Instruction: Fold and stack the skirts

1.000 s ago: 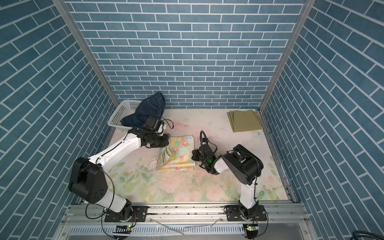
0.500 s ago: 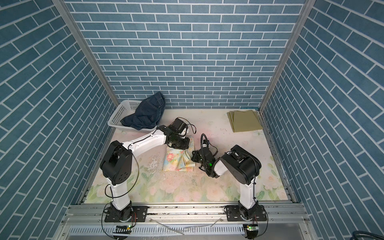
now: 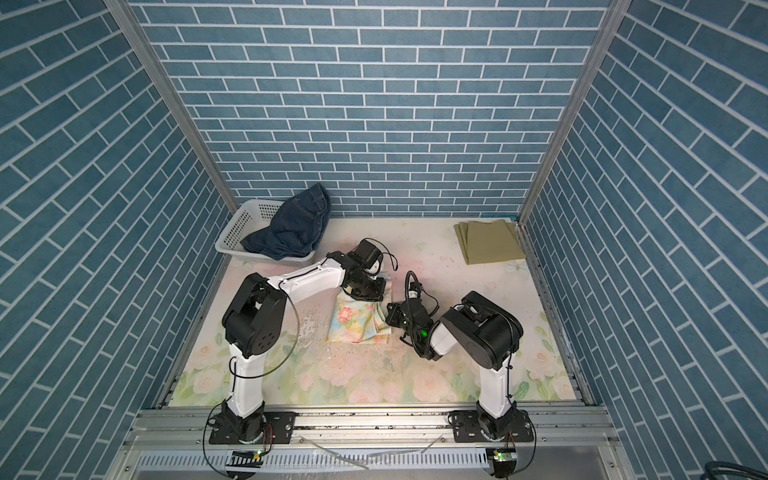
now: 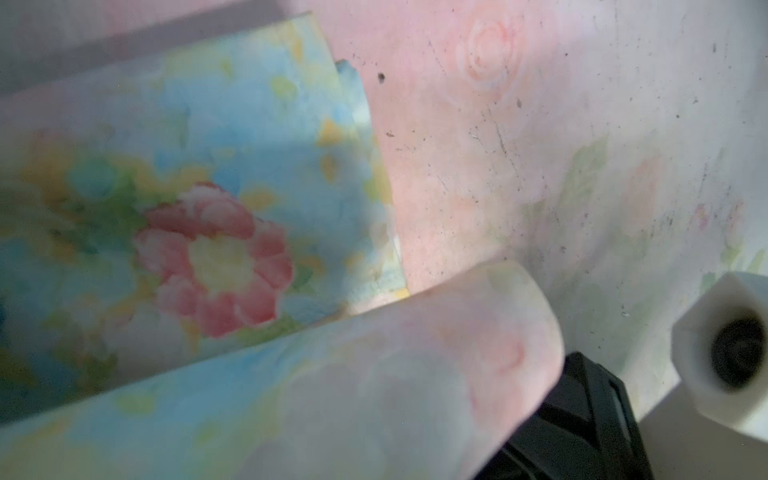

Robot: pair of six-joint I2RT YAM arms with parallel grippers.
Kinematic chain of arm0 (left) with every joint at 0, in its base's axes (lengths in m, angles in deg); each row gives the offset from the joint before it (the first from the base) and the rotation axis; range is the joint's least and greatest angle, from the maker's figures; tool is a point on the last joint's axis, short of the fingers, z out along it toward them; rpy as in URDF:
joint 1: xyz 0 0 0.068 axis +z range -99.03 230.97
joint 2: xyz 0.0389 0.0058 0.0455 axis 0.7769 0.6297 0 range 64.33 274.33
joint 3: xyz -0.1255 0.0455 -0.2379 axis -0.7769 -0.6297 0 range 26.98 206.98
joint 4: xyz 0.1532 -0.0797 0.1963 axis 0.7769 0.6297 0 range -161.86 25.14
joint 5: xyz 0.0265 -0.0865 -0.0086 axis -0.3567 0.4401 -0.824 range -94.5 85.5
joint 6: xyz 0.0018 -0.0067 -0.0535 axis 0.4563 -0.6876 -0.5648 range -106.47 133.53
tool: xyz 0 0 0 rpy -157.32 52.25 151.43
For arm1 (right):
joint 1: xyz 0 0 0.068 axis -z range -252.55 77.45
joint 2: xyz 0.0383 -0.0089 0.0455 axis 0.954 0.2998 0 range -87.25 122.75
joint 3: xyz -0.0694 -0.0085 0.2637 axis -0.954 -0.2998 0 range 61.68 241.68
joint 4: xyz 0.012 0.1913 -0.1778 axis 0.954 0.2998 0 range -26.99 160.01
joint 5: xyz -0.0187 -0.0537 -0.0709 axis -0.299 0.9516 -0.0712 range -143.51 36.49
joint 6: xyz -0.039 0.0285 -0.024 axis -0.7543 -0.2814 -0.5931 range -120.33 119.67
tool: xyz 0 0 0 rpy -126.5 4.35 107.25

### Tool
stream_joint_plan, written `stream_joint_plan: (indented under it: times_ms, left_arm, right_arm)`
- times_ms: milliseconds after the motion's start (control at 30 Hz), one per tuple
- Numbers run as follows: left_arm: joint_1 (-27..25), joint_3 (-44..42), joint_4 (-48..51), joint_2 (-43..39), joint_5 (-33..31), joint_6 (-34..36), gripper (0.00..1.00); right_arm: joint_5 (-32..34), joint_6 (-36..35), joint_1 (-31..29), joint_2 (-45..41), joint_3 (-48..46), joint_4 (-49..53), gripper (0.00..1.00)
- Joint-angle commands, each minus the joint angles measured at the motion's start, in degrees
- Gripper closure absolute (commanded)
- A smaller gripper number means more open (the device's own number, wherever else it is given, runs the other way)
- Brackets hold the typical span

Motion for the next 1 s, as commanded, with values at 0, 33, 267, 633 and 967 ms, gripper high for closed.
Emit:
stream_joint_plan:
  times_ms: [0, 33, 267, 633, 967]
  left_arm:
    - [0.07, 2.10, -1.36, 2.67, 1.03, -2.09, 1.00]
    - [0.19, 2.50, -1.51, 3.37, 1.18, -2.47, 1.00]
    - [0.38, 3.51, -3.87, 4.31, 2.42, -4.80, 0.64]
    - [1.31, 7.95, -6.33, -0.29, 6.52, -5.21, 0.18]
    - [7.73, 6.39, -7.35, -2.45, 10.27, -3.96, 0.18]
  right_arm:
    - [2.57, 0.32, -0.36, -1.38, -3.53, 4.62, 0.73]
    - [3.05, 0.14, -0.38, -2.03, -4.31, 4.69, 0.69]
    - [5.68, -3.59, -0.27, -9.77, -9.69, 8.22, 0.51]
    - [6.53, -12.06, -0.66, -24.71, -9.95, 20.73, 0.50]
    - [5.25, -17.25, -6.07, -22.50, -2.35, 22.62, 0.69]
